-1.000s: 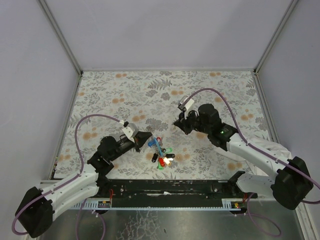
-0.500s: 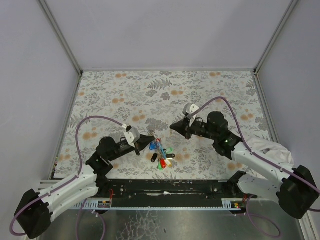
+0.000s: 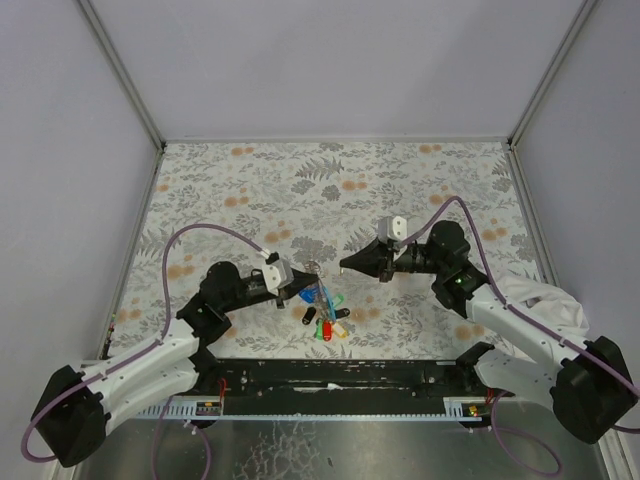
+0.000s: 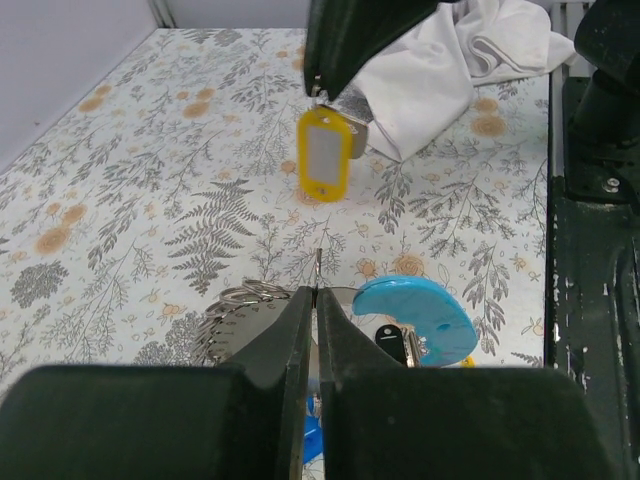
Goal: Put the keys on the keyring
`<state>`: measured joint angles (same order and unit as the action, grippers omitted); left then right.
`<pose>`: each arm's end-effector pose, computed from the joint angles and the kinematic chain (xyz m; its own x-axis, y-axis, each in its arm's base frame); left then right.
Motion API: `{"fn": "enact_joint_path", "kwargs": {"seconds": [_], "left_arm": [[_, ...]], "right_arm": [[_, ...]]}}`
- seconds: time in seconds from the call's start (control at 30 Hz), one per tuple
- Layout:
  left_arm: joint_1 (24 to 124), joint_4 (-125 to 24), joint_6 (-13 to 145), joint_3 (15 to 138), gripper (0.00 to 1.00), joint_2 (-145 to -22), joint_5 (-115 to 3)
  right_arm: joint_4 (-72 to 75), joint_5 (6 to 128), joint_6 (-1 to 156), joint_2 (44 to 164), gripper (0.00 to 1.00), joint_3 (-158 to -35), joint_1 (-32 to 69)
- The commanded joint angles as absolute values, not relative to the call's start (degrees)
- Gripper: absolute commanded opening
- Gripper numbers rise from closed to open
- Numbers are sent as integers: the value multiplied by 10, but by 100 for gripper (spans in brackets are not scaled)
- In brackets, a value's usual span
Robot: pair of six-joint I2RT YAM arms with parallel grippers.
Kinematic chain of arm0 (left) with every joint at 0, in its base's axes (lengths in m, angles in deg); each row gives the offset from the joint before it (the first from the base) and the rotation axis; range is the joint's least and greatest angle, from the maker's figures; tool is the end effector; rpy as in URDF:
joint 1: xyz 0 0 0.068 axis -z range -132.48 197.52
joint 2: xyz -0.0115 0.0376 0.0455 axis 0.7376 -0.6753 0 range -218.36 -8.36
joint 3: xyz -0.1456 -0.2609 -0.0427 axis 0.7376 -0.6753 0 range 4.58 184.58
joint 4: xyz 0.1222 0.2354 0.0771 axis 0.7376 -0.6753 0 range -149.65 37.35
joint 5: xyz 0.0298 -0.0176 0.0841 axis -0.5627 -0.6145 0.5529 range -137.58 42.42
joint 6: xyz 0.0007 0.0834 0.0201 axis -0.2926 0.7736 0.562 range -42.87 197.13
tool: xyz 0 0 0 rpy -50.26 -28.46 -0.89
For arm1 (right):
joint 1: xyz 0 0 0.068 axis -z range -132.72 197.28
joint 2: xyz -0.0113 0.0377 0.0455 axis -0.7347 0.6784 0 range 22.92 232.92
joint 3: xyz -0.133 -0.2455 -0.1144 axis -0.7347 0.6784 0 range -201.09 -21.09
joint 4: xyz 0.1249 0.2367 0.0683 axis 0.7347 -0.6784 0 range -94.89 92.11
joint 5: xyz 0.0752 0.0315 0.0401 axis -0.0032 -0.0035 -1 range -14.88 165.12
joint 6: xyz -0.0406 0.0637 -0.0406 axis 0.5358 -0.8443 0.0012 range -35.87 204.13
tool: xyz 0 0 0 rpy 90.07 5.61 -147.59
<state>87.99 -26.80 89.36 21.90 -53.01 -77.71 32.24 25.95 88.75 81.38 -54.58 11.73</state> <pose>0.1347 -0.1648 0.2501 0.1806 0.0867 -0.9797 0.9258 0.3212 0.1991 0.1709 0.1924 0.3193 0.1531 0.0446 -0.9872 -0.9841 0.0977 -0.1482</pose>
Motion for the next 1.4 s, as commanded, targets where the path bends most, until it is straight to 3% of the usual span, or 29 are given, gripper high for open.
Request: {"fn": "enact_joint_path", "kwargs": {"seconds": [0.0, 0.1, 0.67, 1.37], "left_arm": [[882, -274, 938, 258, 0, -532, -822], [882, -277, 936, 252, 0, -517, -823], [883, -252, 914, 234, 0, -528, -844], [882, -198, 894, 210, 0, -536, -857]], "right_arm": [[442, 135, 838, 852, 0, -545, 165], [508, 102, 794, 883, 0, -549, 175], [520, 91, 798, 938, 0, -551, 153], [333, 141, 957, 899, 0, -575, 106]]}}
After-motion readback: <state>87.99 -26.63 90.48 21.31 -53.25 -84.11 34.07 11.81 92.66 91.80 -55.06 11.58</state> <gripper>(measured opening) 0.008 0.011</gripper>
